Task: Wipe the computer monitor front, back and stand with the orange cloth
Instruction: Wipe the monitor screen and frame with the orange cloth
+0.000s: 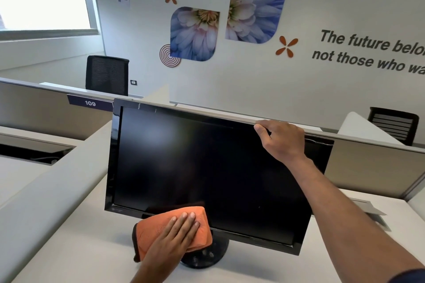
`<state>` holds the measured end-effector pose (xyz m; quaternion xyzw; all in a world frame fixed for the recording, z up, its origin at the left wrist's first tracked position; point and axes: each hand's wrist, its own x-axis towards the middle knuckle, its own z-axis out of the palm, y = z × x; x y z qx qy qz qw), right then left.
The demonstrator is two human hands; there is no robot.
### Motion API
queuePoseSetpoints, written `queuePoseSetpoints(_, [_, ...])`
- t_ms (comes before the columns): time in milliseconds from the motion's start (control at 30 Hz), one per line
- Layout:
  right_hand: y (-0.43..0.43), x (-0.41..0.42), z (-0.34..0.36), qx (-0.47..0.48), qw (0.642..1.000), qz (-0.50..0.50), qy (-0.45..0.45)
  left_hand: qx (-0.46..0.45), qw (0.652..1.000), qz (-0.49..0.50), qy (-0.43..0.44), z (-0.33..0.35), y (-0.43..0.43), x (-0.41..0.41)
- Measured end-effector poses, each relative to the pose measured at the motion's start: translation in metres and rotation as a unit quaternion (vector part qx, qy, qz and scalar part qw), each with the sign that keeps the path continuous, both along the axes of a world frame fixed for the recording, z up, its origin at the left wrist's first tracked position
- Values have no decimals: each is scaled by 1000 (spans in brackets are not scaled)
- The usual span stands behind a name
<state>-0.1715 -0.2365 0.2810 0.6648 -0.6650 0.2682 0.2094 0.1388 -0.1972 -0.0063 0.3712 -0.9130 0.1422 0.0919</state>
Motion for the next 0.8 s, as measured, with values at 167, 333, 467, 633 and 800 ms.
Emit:
queuePoseSetpoints(167, [-1, 1, -1, -9, 1000, 6, -6, -108, 976, -179, -68, 9, 10, -54])
queuePoseSetpoints(333, [3, -3, -1, -1, 1000, 3, -12, -67, 963, -231, -119, 35, 10, -81])
queuePoseSetpoints(467, [2, -3, 1, 6, 1000, 7, -11, -57, 967, -220, -116, 40, 7, -63])
queuePoseSetpoints(633, [6, -3, 1, 1, 1000, 10, -13, -89, 978, -169, -79, 28, -3, -5])
queuePoseSetpoints(800, [7, 0, 2, 7, 1000, 5, -7, -45, 997, -54, -29, 21, -17, 65])
